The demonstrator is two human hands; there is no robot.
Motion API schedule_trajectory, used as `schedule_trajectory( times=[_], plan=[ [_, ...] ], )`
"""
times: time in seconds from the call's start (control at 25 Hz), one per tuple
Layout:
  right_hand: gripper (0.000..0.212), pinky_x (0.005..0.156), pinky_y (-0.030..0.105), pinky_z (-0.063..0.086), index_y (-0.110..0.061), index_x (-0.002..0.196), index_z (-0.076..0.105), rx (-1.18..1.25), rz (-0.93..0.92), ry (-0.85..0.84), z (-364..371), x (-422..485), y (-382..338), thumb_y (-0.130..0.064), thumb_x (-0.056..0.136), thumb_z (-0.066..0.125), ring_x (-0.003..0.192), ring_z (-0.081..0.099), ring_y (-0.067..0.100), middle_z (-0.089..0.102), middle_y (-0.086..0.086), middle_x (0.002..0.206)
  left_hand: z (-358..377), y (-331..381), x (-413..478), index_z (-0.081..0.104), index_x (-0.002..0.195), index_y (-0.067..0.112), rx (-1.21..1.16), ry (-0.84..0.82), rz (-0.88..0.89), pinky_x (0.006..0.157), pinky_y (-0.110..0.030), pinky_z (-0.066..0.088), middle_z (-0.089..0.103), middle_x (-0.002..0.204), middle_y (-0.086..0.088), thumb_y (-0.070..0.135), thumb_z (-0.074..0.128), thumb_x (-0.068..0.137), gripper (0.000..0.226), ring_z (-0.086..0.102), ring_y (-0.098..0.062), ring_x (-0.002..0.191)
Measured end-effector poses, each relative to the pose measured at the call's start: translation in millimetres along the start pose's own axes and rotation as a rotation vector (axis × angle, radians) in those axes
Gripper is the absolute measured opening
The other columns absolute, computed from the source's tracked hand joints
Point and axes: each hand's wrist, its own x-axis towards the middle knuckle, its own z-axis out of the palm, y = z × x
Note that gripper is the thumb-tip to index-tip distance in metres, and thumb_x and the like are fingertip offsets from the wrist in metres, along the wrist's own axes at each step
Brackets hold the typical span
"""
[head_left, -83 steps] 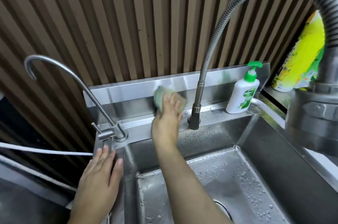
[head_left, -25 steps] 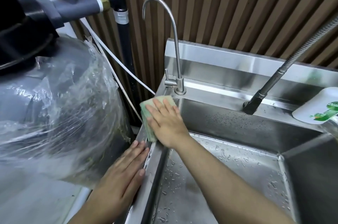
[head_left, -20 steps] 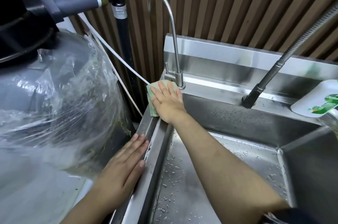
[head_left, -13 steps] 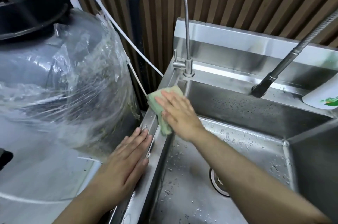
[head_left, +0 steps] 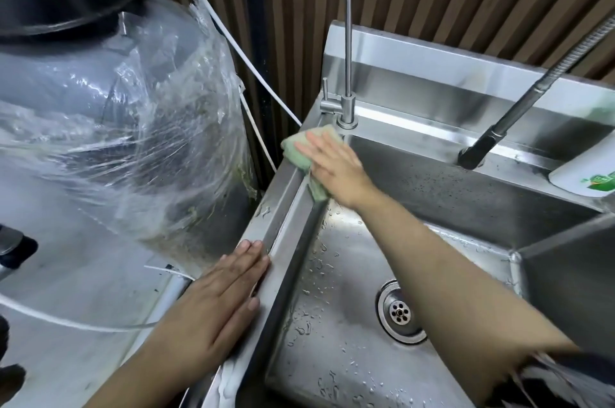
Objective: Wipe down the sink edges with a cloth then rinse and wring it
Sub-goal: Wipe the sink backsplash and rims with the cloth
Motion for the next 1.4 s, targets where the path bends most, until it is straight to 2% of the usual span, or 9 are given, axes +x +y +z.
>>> schedule_trajectory(
  times=[0.16, 0.36, 0.48, 0.6, 0.84, 1.0, 1.08, 1.28, 1.4],
  plan=[
    [0.055, 0.116, 0.039, -0.011, -0.030, 0.148, 0.021, -0.041, 0.140, 0.077, 6, 4, -26, -0.015, 0.096, 0.031, 0.146, -0.003, 0.017, 0.008, -0.007, 0.159, 4, 3, -2, 0.029, 0.144, 0.020, 0.012, 0.001, -0.016, 0.114, -0.028, 0.010, 0.023, 0.154, 0.001, 0.042, 0.027, 0.097, 0.052, 0.014, -0.011, 0.143],
    [0.048, 0.117, 0.030, -0.010, -0.034, 0.144, 0.029, 0.062, -0.268, -0.070, 25, -78, -37, -0.033, 0.097, 0.020, 0.142, 0.004, 0.002, 0.021, -0.016, 0.153, -5, 16, -20, 0.031, 0.144, 0.018, 0.003, 0.018, -0.028, 0.114, -0.030, 0.012, 0.026, 0.153, 0.001, 0.044, 0.025, 0.097, 0.054, 0.015, -0.012, 0.143],
    [0.048, 0.119, 0.042, 0.005, -0.032, 0.146, 0.026, -0.133, -0.083, 0.002, 6, -18, -11, -0.022, 0.099, 0.024, 0.141, 0.021, 0.013, 0.029, -0.009, 0.152, -9, 23, -44, 0.033, 0.143, 0.018, 0.013, 0.021, -0.059, 0.113, -0.033, 0.014, 0.027, 0.153, 0.001, 0.043, 0.027, 0.097, 0.053, 0.017, -0.013, 0.142],
    [0.057, 0.118, 0.039, 0.000, -0.028, 0.147, 0.022, -0.162, 0.022, 0.063, 6, -8, -30, -0.012, 0.093, 0.032, 0.143, 0.014, 0.016, 0.023, -0.006, 0.155, -7, 27, -67, 0.030, 0.144, 0.019, 0.023, -0.024, -0.076, 0.113, -0.034, 0.013, 0.022, 0.155, 0.000, 0.043, 0.027, 0.097, 0.053, 0.015, -0.015, 0.143],
    [0.054, 0.112, 0.026, -0.004, -0.029, 0.146, 0.025, -0.087, -0.529, -0.112, 46, -91, -65, -0.017, 0.095, 0.035, 0.142, 0.007, 0.007, 0.023, -0.010, 0.155, 2, 27, -76, 0.031, 0.144, 0.018, 0.059, -0.057, -0.070, 0.112, -0.038, 0.014, 0.023, 0.154, -0.002, 0.041, 0.029, 0.098, 0.052, 0.017, -0.017, 0.143],
    [0.054, 0.118, 0.043, 0.006, -0.030, 0.147, 0.022, -0.164, -0.149, -0.016, 10, -14, -18, -0.013, 0.096, 0.027, 0.144, 0.009, 0.017, 0.018, -0.005, 0.157, 4, 28, -76, 0.031, 0.144, 0.017, 0.087, -0.041, -0.069, 0.112, -0.038, 0.014, 0.023, 0.154, -0.002, 0.040, 0.028, 0.098, 0.051, 0.016, -0.017, 0.143],
    [0.057, 0.118, 0.040, -0.005, -0.031, 0.147, 0.022, -0.161, -0.033, 0.045, 21, -22, -36, -0.015, 0.092, 0.022, 0.145, 0.003, 0.017, 0.017, -0.006, 0.157, 5, 28, -76, 0.031, 0.144, 0.018, 0.083, -0.035, -0.079, 0.112, -0.038, 0.014, 0.023, 0.154, -0.001, 0.040, 0.026, 0.098, 0.051, 0.016, -0.016, 0.143],
    [0.057, 0.113, 0.033, -0.004, -0.036, 0.141, 0.036, -0.104, -0.441, -0.079, 57, -112, -78, -0.018, 0.087, 0.032, 0.143, 0.014, 0.017, 0.031, -0.009, 0.152, 9, 24, -77, 0.030, 0.144, 0.018, 0.088, -0.028, -0.076, 0.112, -0.036, 0.013, 0.023, 0.154, 0.000, 0.042, 0.024, 0.098, 0.052, 0.013, -0.014, 0.143],
    [0.060, 0.116, 0.044, 0.012, -0.033, 0.142, 0.034, -0.189, -0.322, -0.057, 35, -56, -51, -0.010, 0.086, 0.034, 0.142, 0.015, 0.017, 0.030, -0.005, 0.151, 3, 24, -74, 0.030, 0.144, 0.019, 0.034, -0.020, -0.065, 0.113, -0.034, 0.013, 0.026, 0.153, 0.000, 0.043, 0.024, 0.098, 0.053, 0.013, -0.012, 0.143]
  ],
)
